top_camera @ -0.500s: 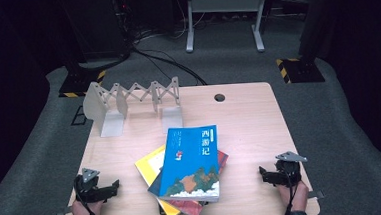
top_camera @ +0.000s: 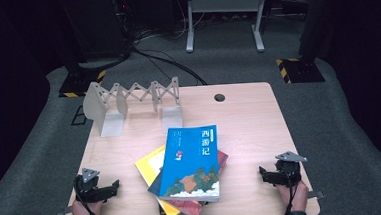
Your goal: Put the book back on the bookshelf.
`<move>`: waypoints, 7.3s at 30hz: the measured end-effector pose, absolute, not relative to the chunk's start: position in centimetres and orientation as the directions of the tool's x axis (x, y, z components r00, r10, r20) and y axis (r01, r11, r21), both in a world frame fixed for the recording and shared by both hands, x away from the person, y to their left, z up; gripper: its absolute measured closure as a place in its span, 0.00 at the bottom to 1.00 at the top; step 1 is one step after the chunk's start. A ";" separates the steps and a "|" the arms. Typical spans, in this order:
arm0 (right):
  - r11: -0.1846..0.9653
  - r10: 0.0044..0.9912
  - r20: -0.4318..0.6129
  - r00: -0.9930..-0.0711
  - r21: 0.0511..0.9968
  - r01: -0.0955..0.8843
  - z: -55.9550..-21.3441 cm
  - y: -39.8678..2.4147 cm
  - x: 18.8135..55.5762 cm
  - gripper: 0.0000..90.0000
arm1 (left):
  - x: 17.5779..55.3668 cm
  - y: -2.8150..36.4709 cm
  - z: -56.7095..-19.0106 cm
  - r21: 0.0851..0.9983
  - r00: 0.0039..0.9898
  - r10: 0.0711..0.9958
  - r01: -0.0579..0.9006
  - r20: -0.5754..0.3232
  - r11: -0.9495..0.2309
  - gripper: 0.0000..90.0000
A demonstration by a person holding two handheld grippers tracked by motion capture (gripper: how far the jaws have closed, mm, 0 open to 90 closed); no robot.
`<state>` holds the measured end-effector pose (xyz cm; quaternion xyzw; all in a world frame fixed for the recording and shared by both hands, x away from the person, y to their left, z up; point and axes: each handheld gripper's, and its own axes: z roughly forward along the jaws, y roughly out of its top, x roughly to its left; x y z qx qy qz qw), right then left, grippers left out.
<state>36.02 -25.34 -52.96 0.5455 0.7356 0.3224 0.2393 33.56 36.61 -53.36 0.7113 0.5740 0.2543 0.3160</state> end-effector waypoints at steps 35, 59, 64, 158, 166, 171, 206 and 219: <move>0.208 0.858 0.197 -0.475 0.712 0.671 -46.3 -20.4 36.7 0.05 | 33.5 36.6 -53.4 0.743 0.215 0.977 0.655 -0.004 -0.141 0.05; 0.324 0.725 0.255 -0.640 0.694 0.643 -43.4 -12.1 38.9 0.19 | 33.5 36.6 -53.4 0.743 0.215 0.977 0.654 -0.005 -0.141 0.05; 0.339 0.691 0.287 -0.664 0.682 0.648 -43.8 -11.1 39.1 0.29 | 33.5 36.6 -53.4 0.743 0.215 0.977 0.654 -0.005 -0.141 0.05; 0.321 0.688 0.341 -0.641 0.649 0.690 -44.4 -8.1 40.8 0.27 | 33.6 36.3 -53.3 0.738 0.234 0.972 0.656 0.000 -0.157 0.05; 0.325 0.687 0.339 -0.643 0.648 0.689 -44.2 -8.0 40.3 0.24 | 33.6 36.3 -53.3 0.741 0.233 0.972 0.654 -0.006 -0.152 0.06; 0.349 0.684 0.313 -0.659 0.653 0.673 -44.1 -8.1 39.0 0.23 | 33.7 36.5 -52.8 0.731 0.227 0.973 0.669 -0.034 -0.130 0.06; 0.384 0.674 0.274 -0.686 0.664 0.642 -44.5 -7.3 37.5 0.06 | 41.2 26.8 -44.4 0.717 0.511 0.810 0.676 -0.286 -0.173 0.00; 0.390 0.674 0.270 -0.688 0.661 0.641 -44.5 -7.2 37.5 0.06 | 43.9 24.2 -44.8 0.690 0.558 0.759 0.694 -0.334 -0.206 0.00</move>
